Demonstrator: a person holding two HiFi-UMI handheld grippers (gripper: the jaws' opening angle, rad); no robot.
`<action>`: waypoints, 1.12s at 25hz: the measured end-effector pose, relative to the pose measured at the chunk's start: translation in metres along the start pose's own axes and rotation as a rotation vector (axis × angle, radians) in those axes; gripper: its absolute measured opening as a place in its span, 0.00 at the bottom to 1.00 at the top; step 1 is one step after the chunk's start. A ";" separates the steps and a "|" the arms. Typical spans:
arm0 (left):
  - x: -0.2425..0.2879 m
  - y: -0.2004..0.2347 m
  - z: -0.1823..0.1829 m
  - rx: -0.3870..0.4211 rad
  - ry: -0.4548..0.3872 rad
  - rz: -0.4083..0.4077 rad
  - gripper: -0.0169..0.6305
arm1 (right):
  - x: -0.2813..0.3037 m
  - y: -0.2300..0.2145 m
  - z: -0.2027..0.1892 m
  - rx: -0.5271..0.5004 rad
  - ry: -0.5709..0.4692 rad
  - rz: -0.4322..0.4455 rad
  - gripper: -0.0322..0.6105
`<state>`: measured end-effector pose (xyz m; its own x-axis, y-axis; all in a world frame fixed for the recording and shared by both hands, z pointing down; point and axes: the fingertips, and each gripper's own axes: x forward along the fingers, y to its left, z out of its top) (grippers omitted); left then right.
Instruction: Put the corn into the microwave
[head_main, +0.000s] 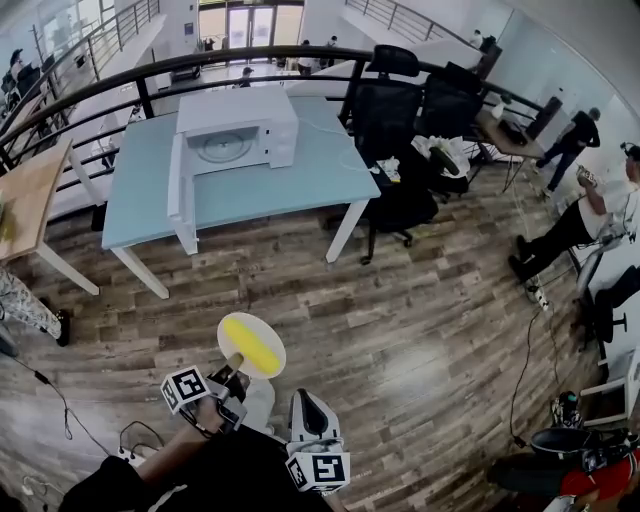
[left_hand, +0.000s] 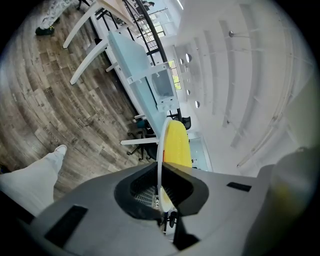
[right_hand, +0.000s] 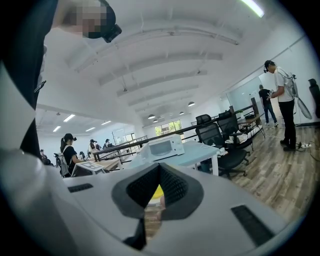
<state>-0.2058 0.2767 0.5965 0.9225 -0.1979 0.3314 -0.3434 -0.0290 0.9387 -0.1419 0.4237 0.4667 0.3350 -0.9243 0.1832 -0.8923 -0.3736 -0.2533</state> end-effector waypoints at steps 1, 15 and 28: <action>0.005 -0.003 0.004 0.001 -0.001 0.000 0.05 | 0.004 -0.004 0.003 0.001 -0.001 -0.005 0.06; 0.090 -0.030 0.071 0.016 0.009 -0.004 0.05 | 0.092 -0.049 0.037 0.005 -0.006 -0.059 0.06; 0.137 -0.040 0.138 0.025 -0.026 -0.014 0.05 | 0.184 -0.049 0.046 -0.008 -0.007 0.026 0.06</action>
<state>-0.0897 0.1156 0.5916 0.9223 -0.2230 0.3157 -0.3356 -0.0564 0.9403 -0.0224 0.2683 0.4692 0.3140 -0.9340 0.1703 -0.9031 -0.3492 -0.2499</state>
